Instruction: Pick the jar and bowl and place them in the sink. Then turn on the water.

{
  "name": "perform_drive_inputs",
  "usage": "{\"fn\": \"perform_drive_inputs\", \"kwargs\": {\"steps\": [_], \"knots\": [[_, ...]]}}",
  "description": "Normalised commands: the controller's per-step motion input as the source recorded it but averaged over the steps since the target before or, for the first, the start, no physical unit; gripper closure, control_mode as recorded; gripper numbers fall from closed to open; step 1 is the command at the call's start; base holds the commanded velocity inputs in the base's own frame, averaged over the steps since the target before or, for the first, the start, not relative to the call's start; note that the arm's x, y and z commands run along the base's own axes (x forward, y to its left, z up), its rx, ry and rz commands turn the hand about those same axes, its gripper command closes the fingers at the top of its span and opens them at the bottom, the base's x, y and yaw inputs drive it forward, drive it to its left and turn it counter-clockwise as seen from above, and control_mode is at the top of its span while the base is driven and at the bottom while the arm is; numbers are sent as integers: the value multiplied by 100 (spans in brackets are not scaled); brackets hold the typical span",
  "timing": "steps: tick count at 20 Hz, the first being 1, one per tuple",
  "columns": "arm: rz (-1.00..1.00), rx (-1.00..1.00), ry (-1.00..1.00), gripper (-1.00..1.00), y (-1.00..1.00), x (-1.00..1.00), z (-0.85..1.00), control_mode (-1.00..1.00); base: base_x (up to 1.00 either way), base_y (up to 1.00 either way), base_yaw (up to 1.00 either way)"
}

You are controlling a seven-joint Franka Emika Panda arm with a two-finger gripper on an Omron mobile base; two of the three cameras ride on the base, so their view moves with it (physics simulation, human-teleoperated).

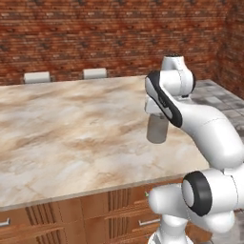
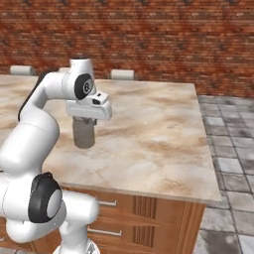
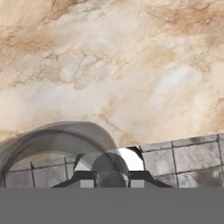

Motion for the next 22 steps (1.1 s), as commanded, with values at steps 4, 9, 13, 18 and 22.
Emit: {"fn": "perform_drive_inputs", "kwargs": {"steps": [4,9,13,18,22], "knots": [[0,0,0,100,0,0,0,100,-68,-29,-23],[0,0,0,100,0,0,0,100,-45,-15,-35],[0,0,0,100,0,0,0,100,-20,-5,-44],[0,0,0,100,0,0,0,100,-8,-7,-47],[0,0,0,100,0,0,0,100,0,0,-49]]}}
